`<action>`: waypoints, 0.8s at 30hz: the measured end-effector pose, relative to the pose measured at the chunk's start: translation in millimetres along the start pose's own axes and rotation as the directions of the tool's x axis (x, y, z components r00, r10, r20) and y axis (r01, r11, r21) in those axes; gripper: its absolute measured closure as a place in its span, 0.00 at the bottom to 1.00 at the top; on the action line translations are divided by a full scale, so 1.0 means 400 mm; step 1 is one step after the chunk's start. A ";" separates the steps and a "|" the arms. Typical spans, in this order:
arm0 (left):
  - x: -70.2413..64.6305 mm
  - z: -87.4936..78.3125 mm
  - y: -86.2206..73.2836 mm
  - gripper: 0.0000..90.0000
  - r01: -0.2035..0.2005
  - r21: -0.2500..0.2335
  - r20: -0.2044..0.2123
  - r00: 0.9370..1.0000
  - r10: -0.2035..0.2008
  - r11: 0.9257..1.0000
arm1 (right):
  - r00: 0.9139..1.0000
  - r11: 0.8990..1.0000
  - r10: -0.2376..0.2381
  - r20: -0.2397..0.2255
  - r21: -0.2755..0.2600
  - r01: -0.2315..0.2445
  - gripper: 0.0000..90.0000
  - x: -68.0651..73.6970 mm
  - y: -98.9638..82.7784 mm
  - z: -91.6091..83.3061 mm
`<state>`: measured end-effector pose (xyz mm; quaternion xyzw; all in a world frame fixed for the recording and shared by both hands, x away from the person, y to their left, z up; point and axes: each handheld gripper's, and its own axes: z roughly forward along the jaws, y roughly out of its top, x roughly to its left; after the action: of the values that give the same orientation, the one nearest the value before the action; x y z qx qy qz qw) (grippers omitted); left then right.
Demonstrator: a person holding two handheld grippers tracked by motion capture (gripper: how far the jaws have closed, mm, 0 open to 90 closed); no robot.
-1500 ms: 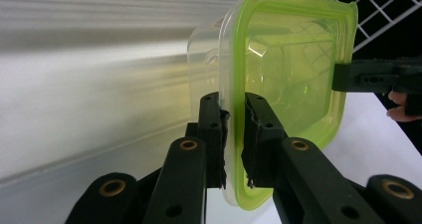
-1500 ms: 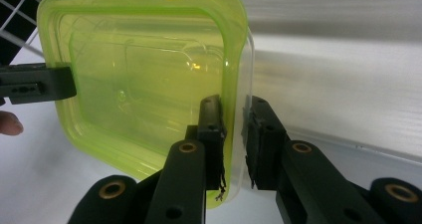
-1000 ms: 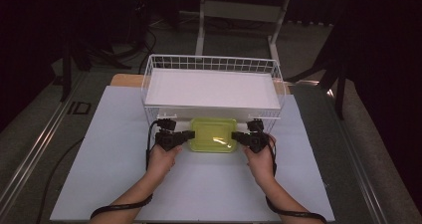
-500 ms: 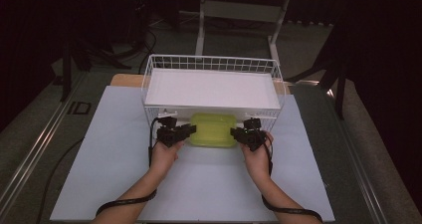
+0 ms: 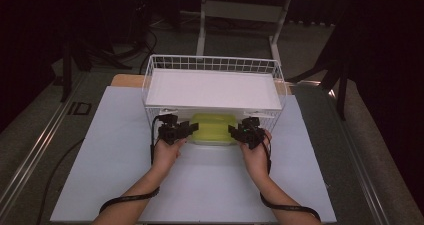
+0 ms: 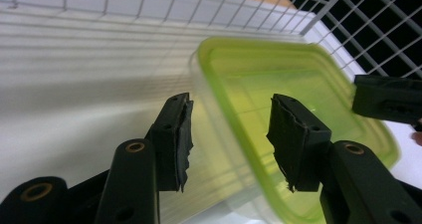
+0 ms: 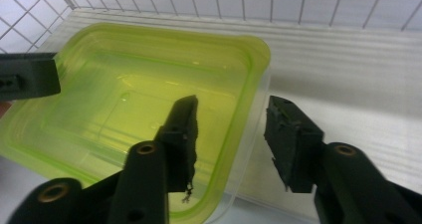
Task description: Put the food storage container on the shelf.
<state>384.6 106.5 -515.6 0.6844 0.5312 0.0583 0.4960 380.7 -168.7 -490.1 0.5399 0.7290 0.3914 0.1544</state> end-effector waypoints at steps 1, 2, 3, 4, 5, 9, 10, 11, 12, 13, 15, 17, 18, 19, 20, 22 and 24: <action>-0.001 -0.002 0.001 0.52 0.006 -0.001 0.006 1.000 -0.006 1.000 | 1.000 1.000 -0.002 -0.001 -0.001 0.002 0.60 0.002 0.000 -0.002; -0.001 -0.002 0.001 0.52 0.006 -0.001 0.006 1.000 -0.006 1.000 | 1.000 1.000 -0.002 -0.001 -0.001 0.002 0.60 0.002 0.000 -0.002; -0.004 -0.009 0.000 0.49 0.021 0.000 0.015 1.000 -0.021 1.000 | 1.000 1.000 -0.018 -0.013 0.000 0.018 0.58 0.010 -0.001 -0.010; -0.004 -0.009 0.000 0.47 0.021 0.000 0.015 1.000 -0.021 1.000 | 0.999 1.000 -0.025 -0.025 -0.001 0.025 0.58 0.009 -0.002 -0.011; -0.005 -0.015 -0.002 0.47 0.028 -0.002 0.034 0.999 -0.028 1.000 | 0.999 1.000 -0.030 -0.030 -0.001 0.030 0.58 0.010 -0.004 -0.012; -0.006 -0.029 -0.011 0.38 -0.002 -0.024 0.097 0.995 0.004 1.000 | 0.993 0.992 -0.121 -0.004 -0.033 0.121 0.55 0.021 -0.016 -0.023; -0.008 -0.034 -0.014 0.38 0.010 -0.023 0.105 0.994 -0.007 1.000 | 0.993 0.992 -0.121 -0.004 -0.033 0.121 0.55 0.021 -0.016 -0.023; -0.008 -0.043 -0.020 0.34 0.004 -0.019 0.118 0.993 -0.002 1.000 | 0.990 0.989 -0.143 -0.004 -0.044 0.142 0.55 0.028 -0.020 -0.034; -0.008 -0.050 -0.024 0.33 0.000 -0.025 0.125 0.992 0.003 1.000 | 0.989 0.987 -0.150 0.001 -0.056 0.150 0.55 0.032 -0.022 -0.041; -0.007 -0.057 -0.026 0.33 -0.024 -0.029 0.122 0.992 0.028 0.999 | 0.988 0.986 -0.157 0.001 -0.060 0.157 0.55 0.037 -0.023 -0.049; -0.008 -0.066 -0.028 0.31 -0.038 -0.031 0.117 0.992 0.042 0.999 | 0.987 0.984 -0.163 -0.011 -0.070 0.162 0.55 0.045 -0.026 -0.066; -0.013 -0.081 -0.034 0.30 -0.056 -0.042 0.129 0.990 0.061 0.998 | 0.987 0.984 -0.160 -0.023 -0.077 0.158 0.56 0.051 -0.027 -0.075; -0.013 -0.081 -0.034 0.27 -0.056 -0.042 0.129 0.990 0.061 0.998 | 0.987 0.984 -0.160 -0.023 -0.077 0.158 0.56 0.051 -0.027 -0.075; -0.023 -0.102 -0.043 0.25 -0.095 -0.049 0.140 0.985 0.101 0.994 | 0.983 0.983 -0.170 -0.061 -0.086 0.165 0.57 0.070 -0.037 -0.102; -0.026 -0.109 -0.046 0.22 -0.109 -0.049 0.150 0.982 0.115 0.993 | 0.983 0.984 -0.166 -0.075 -0.083 0.160 0.57 0.074 -0.041 -0.108; -0.030 -0.117 -0.051 0.20 -0.115 -0.050 0.160 0.980 0.122 0.992 | 0.982 0.986 -0.153 -0.109 -0.077 0.145 0.59 0.084 -0.053 -0.118; -0.040 -0.135 -0.064 0.17 -0.149 -0.076 0.172 0.972 0.160 0.986 | 0.979 0.988 -0.152 -0.134 -0.059 0.145 0.64 0.097 -0.069 -0.123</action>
<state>327.8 125.8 -500.3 0.7102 0.4279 0.0524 0.5565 315.9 -156.5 -471.0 0.4516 0.7664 0.4331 0.1454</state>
